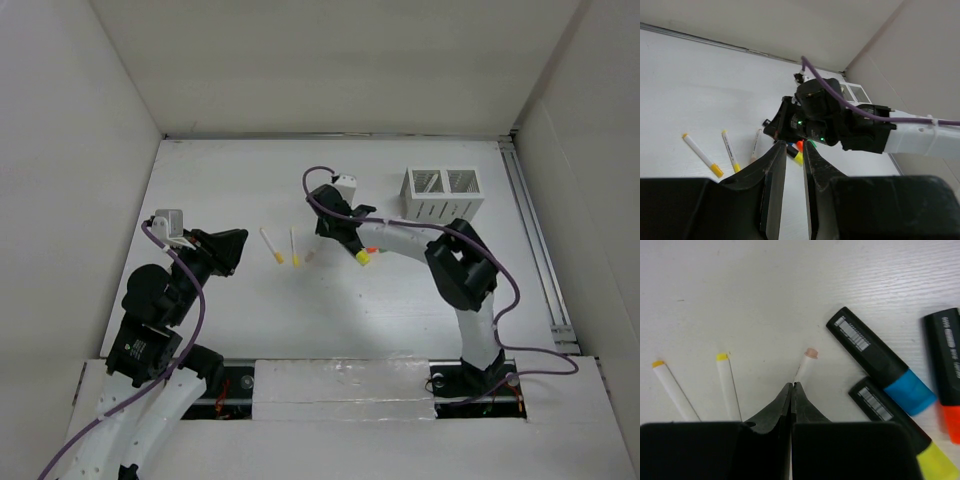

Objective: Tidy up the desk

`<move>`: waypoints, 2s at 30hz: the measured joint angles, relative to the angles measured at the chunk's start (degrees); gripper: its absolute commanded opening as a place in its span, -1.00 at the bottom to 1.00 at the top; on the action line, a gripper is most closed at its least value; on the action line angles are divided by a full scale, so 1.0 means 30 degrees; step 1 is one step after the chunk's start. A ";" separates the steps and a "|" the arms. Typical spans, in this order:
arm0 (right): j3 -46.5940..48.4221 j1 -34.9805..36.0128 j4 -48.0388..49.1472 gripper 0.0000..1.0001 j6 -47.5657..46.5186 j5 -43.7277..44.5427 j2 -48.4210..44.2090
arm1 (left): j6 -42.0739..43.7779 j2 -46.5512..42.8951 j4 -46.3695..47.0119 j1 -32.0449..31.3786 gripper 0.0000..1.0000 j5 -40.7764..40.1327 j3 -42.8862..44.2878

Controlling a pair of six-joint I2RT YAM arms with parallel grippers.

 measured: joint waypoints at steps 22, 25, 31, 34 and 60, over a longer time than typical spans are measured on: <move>0.0000 0.0605 -0.1443 -0.13 0.0444 0.0015 0.0495 | 0.0000 -0.0175 -0.0007 0.0000 -0.67 0.0000 0.0000; -0.0204 0.0605 -0.1377 -0.05 0.0772 -0.0138 0.0277 | 0.0007 -0.0219 -0.0007 0.0000 -0.67 0.0000 0.0000; -0.0568 0.0503 -0.1355 0.01 0.1151 -0.0408 0.0087 | 0.0000 -0.0226 0.0000 0.0000 -0.66 0.0007 0.0000; -0.0335 0.0459 -0.1413 0.00 0.1239 -0.0488 0.0299 | 0.0007 -0.0226 0.0000 0.0000 -0.67 0.0007 0.0000; 0.1749 0.0364 -0.2521 -0.82 0.0189 -0.0189 0.1836 | 0.0000 -0.0226 0.0000 0.0000 -0.67 0.0000 0.0000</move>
